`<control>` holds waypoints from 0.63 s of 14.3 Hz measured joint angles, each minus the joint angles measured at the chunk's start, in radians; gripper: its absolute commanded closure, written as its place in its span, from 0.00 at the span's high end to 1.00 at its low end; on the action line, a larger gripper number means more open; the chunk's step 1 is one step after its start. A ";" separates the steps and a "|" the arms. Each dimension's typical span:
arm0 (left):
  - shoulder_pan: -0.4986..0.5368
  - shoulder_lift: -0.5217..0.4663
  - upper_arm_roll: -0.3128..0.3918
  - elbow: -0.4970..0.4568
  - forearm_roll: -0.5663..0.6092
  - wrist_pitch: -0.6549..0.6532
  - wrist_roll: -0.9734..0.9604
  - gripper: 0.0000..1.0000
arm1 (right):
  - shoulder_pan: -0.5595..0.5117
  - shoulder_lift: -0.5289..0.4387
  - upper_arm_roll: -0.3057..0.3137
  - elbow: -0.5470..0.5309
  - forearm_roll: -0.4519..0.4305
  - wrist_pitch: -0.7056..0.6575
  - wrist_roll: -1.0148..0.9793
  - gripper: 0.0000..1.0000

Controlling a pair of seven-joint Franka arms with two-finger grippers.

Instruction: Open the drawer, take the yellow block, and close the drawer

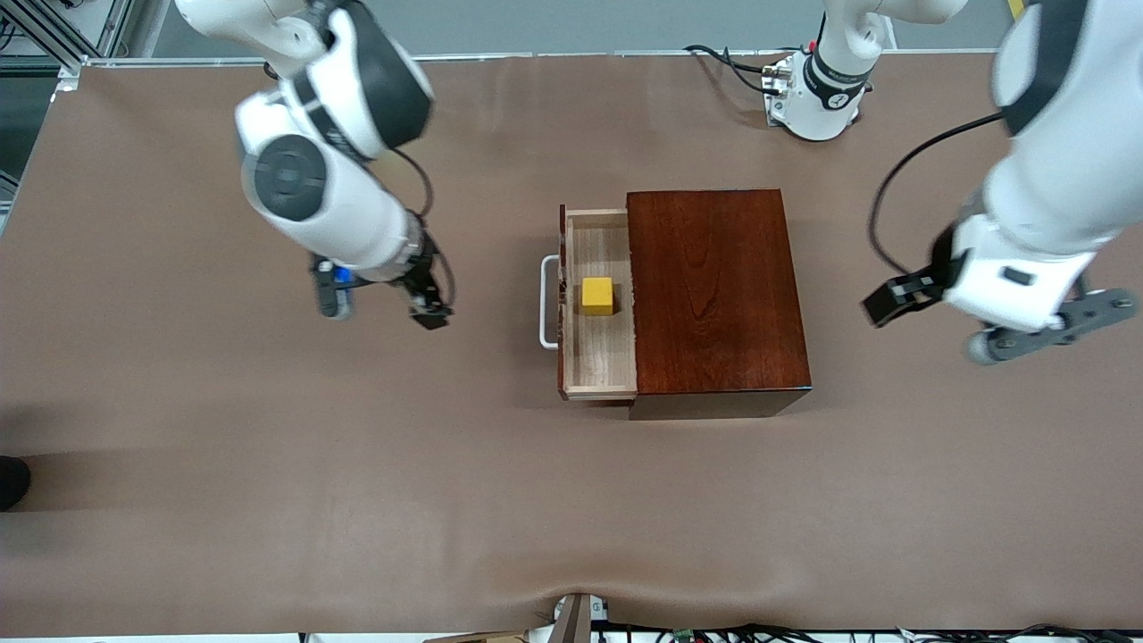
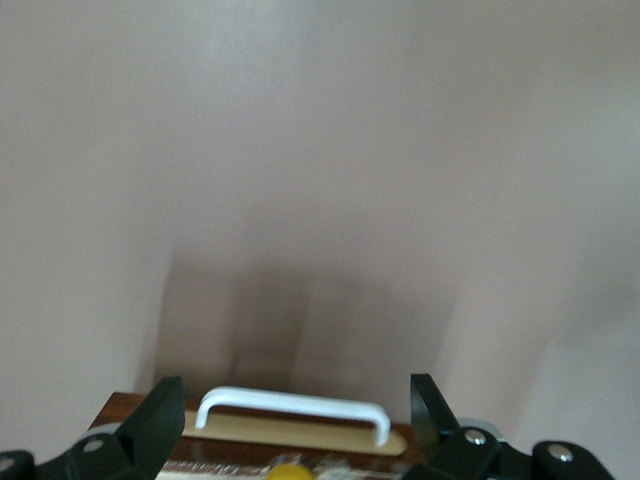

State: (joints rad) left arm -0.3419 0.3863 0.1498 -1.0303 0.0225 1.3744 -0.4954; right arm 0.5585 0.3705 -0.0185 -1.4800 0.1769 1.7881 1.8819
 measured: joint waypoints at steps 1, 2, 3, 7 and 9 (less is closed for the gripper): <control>0.021 -0.009 0.000 -0.004 0.000 -0.012 0.027 1.00 | 0.031 0.030 0.000 0.010 0.000 0.050 0.061 1.00; 0.039 -0.018 -0.001 -0.011 0.000 -0.021 0.053 1.00 | 0.061 0.060 0.001 0.021 0.000 0.105 0.121 1.00; 0.057 -0.028 -0.002 -0.023 0.000 -0.025 0.079 1.00 | 0.088 0.089 0.001 0.035 0.000 0.146 0.175 1.00; 0.116 -0.089 -0.006 -0.106 -0.007 -0.028 0.165 1.00 | 0.163 0.185 0.000 0.124 0.000 0.175 0.325 1.00; 0.120 -0.128 -0.008 -0.156 -0.007 -0.028 0.180 1.00 | 0.194 0.218 0.000 0.156 0.000 0.176 0.369 1.00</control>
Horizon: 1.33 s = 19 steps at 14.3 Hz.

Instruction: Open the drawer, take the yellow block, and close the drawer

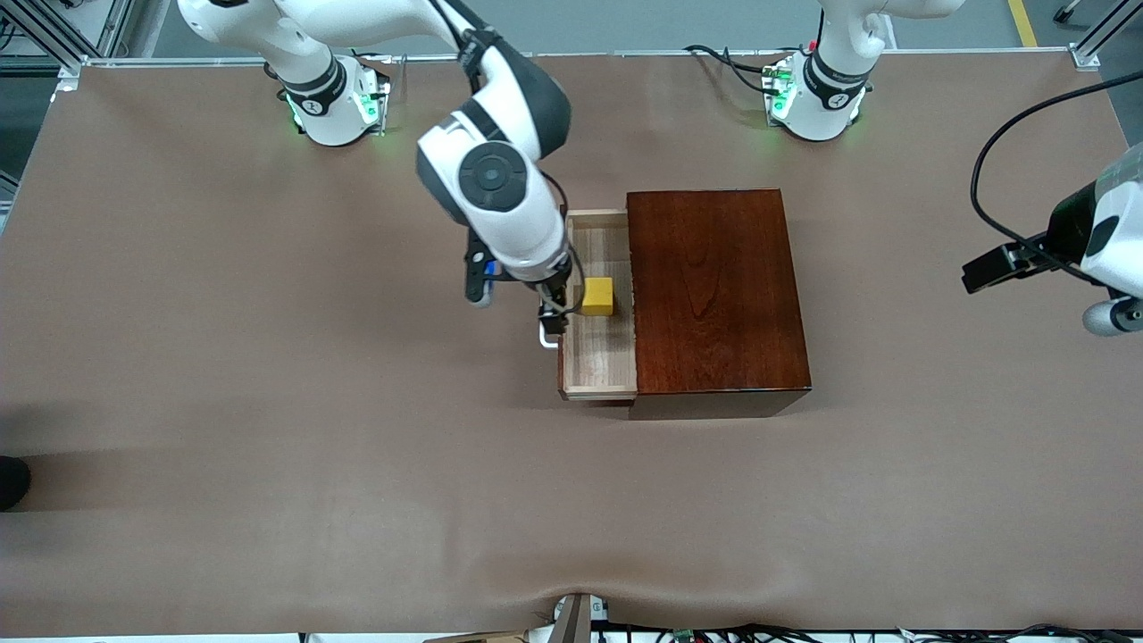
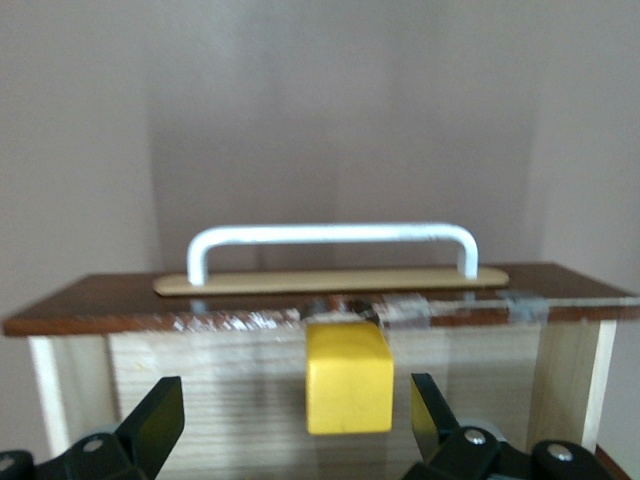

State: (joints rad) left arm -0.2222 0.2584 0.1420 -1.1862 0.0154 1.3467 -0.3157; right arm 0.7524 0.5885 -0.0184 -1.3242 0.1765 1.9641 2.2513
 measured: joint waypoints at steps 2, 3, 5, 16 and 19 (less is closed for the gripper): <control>0.004 -0.042 -0.004 -0.051 0.000 0.001 0.008 1.00 | 0.026 0.029 0.000 0.021 0.000 0.009 0.026 1.00; 0.017 -0.068 -0.011 -0.086 0.000 0.008 0.027 1.00 | 0.034 0.041 0.000 0.027 0.000 0.015 0.034 1.00; 0.071 -0.141 -0.044 -0.196 0.000 0.067 0.092 1.00 | 0.045 0.055 0.000 0.032 0.000 0.018 0.040 1.00; 0.226 -0.415 -0.229 -0.530 0.003 0.165 0.134 1.00 | 0.058 0.109 0.000 0.033 0.000 0.074 0.049 1.00; 0.240 -0.428 -0.226 -0.530 0.003 0.165 0.137 1.00 | 0.063 0.119 0.000 0.033 0.000 0.087 0.051 1.00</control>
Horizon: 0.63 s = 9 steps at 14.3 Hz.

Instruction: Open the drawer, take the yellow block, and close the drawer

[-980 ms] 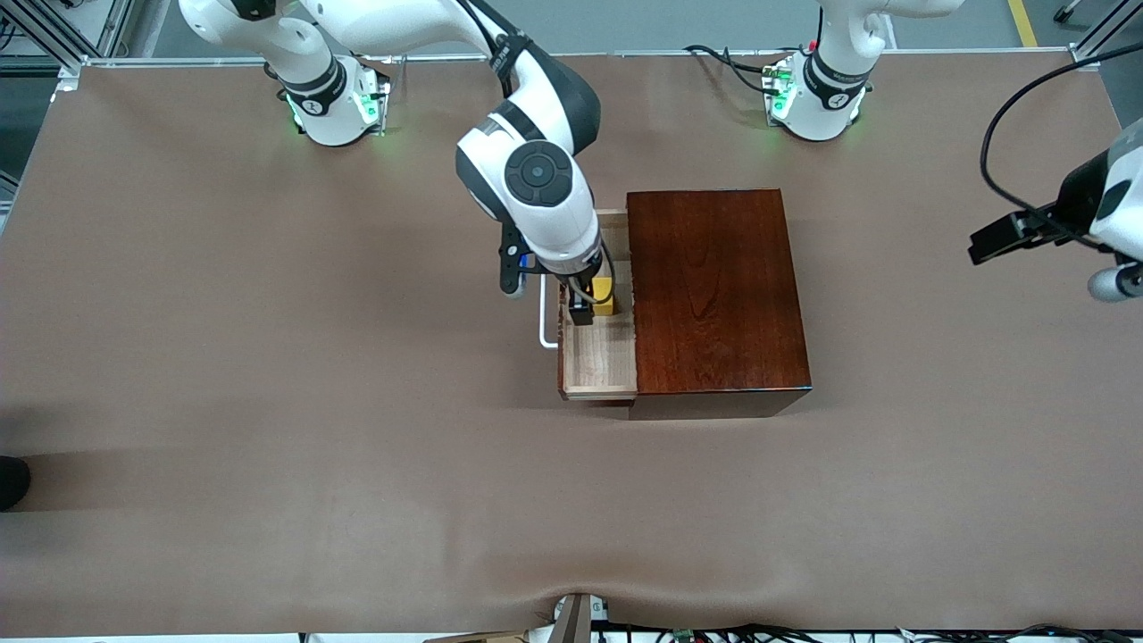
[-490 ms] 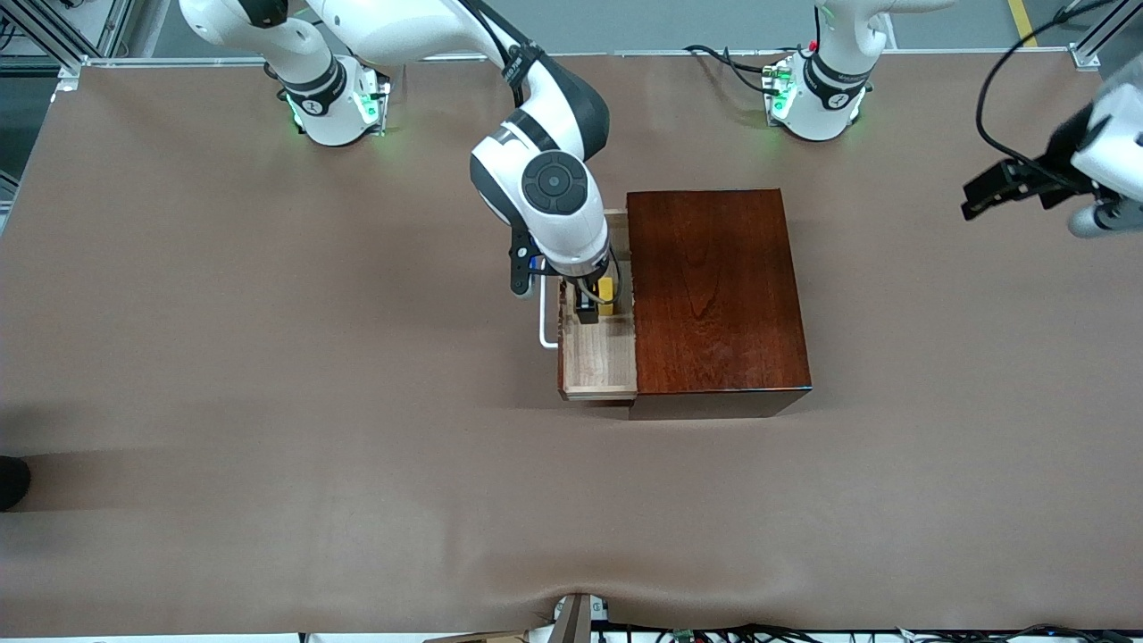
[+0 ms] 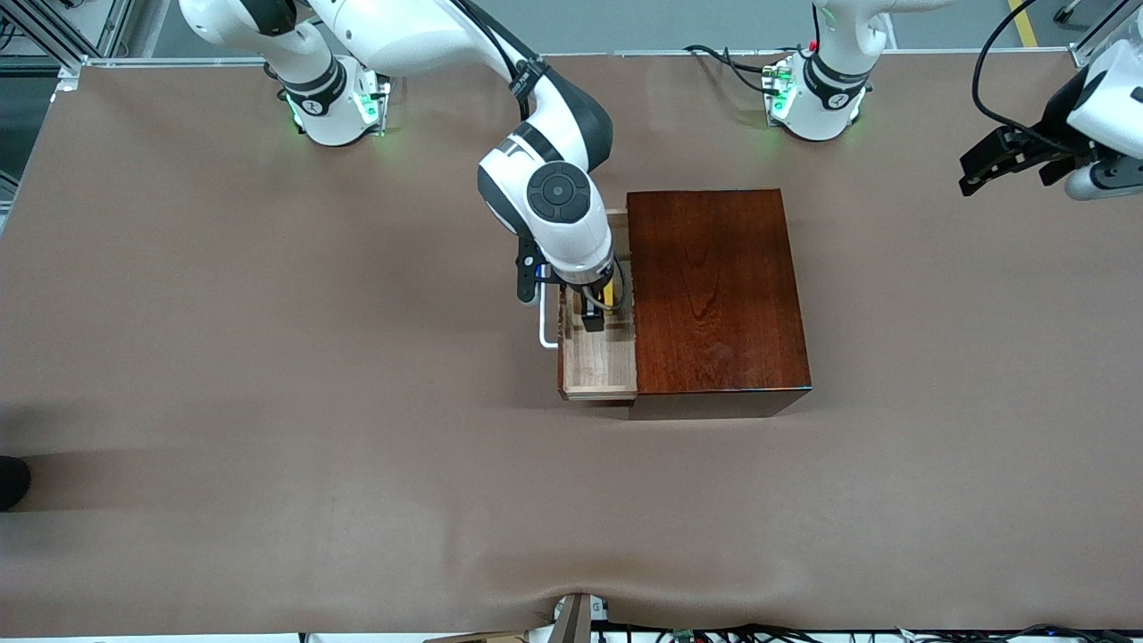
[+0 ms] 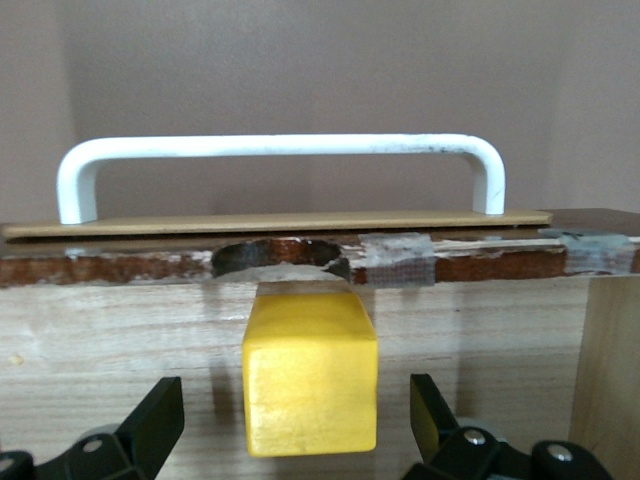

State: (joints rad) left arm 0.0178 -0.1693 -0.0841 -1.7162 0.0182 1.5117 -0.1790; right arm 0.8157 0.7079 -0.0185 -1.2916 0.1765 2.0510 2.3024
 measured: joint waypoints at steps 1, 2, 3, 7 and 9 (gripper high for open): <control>0.004 -0.001 0.000 0.000 0.000 0.000 0.002 1.00 | 0.003 0.004 0.000 0.000 0.000 0.000 0.001 1.00; 0.007 0.000 0.000 -0.001 -0.003 0.000 0.003 1.00 | 0.006 0.008 0.000 0.000 0.000 0.000 0.002 1.00; 0.007 0.000 0.000 -0.001 -0.006 0.000 0.003 1.00 | 0.008 0.012 0.000 0.000 0.000 0.000 0.002 1.00; 0.007 0.000 -0.002 0.001 -0.007 0.006 0.003 1.00 | 0.011 0.021 0.000 0.000 0.000 0.003 0.002 0.00; 0.007 0.000 -0.002 0.006 -0.008 0.008 0.003 1.00 | 0.011 0.027 0.000 0.000 0.000 0.031 0.001 0.00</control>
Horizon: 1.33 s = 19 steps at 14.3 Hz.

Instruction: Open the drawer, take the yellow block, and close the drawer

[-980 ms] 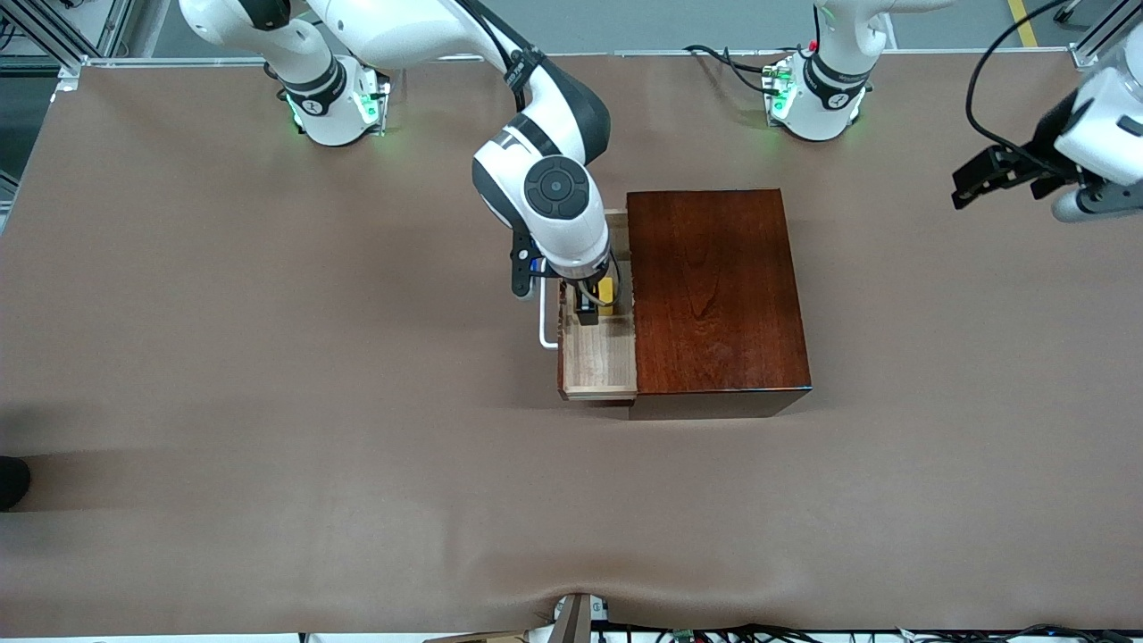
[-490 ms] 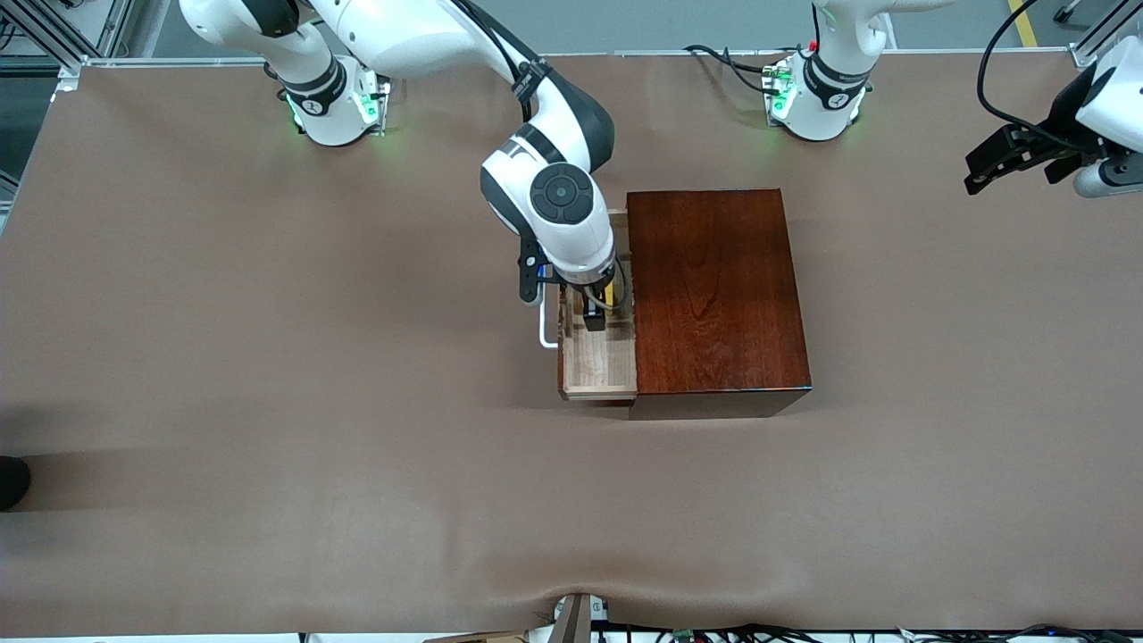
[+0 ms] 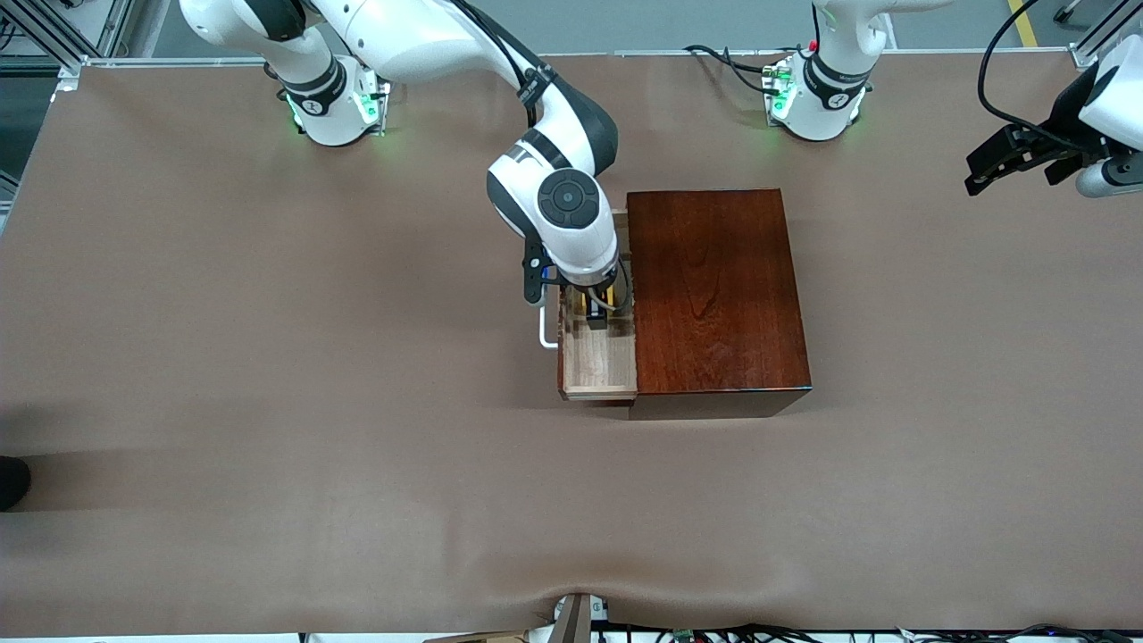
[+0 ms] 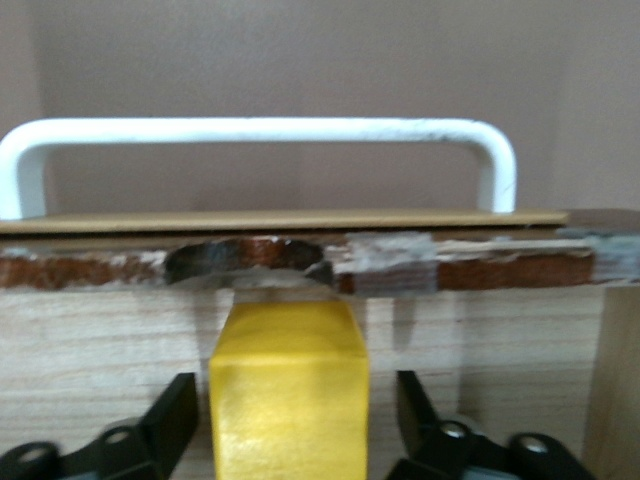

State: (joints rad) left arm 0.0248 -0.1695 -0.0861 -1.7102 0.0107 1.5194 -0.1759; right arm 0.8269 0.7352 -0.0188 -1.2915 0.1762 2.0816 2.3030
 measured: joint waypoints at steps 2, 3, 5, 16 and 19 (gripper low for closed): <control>0.001 0.000 0.001 0.006 0.000 0.001 0.000 1.00 | 0.000 0.002 0.000 0.000 0.000 0.019 0.000 0.00; 0.002 0.000 0.001 0.008 0.000 0.001 0.000 1.00 | 0.000 0.002 0.000 0.000 0.000 0.022 0.000 0.00; 0.002 0.000 0.002 0.010 0.000 0.002 0.000 1.00 | 0.000 0.002 -0.003 0.002 0.000 0.025 0.000 0.00; 0.002 0.000 0.003 0.035 0.000 0.004 0.000 1.00 | -0.024 -0.067 -0.013 0.051 0.001 -0.063 -0.047 0.00; 0.002 0.002 0.003 0.038 0.000 0.009 0.000 1.00 | -0.050 -0.124 -0.013 0.053 0.020 -0.115 -0.120 0.00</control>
State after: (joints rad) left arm 0.0272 -0.1674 -0.0835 -1.6720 0.0105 1.5280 -0.1759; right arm 0.7765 0.6116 -0.0322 -1.2388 0.1967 1.9666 2.1832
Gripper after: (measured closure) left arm 0.000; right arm 0.445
